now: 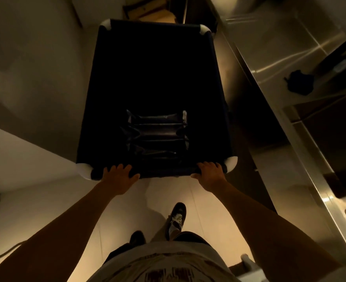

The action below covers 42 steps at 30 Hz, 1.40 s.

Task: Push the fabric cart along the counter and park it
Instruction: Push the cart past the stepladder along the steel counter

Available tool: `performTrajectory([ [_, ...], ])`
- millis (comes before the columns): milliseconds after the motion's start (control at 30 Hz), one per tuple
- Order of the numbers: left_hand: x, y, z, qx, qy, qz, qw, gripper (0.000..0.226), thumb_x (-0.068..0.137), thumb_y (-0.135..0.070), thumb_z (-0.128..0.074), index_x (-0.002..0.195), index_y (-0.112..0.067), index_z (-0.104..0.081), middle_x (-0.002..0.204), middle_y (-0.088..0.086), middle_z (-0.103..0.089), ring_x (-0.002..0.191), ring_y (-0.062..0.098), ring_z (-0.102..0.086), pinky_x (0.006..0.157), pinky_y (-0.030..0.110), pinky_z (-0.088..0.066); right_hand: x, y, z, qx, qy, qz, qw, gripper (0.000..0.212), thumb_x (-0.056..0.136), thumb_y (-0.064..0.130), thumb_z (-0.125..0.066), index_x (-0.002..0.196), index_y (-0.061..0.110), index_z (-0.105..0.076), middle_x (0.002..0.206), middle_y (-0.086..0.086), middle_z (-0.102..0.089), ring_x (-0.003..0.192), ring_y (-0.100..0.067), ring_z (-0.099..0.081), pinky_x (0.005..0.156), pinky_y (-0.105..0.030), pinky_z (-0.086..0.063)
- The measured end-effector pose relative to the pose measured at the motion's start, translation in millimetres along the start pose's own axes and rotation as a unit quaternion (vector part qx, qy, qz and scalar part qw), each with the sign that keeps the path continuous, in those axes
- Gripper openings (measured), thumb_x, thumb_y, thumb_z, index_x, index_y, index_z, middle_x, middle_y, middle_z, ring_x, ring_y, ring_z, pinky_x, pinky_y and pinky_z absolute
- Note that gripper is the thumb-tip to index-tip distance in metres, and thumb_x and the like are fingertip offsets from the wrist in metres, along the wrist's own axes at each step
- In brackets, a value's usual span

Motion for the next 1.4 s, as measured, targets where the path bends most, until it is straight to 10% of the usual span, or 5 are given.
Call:
performTrajectory([
  [1400,165.3,8.4,132.3,-0.138,-0.046,0.074,0.987,0.067,0.097,-0.066,-0.024,0.154,-0.030,-0.030,0.158,0.008,-0.037,0.141,0.036,-0.036,0.118,0.062,-0.019,211.6,28.2,166.4,-0.041,-0.012,-0.005,0.999,0.055,0.110,0.045,-0.035,0.159,0.019,-0.035,0.160,-0.006,-0.041,0.153,-0.027,-0.031,0.129,-0.049,-0.021],
])
Point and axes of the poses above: each hand's wrist, its own x-axis towards the middle knuckle, its own z-axis out of the back of the hand, y = z × x, the point moved 1 cm from there along x, towards the middle knuckle
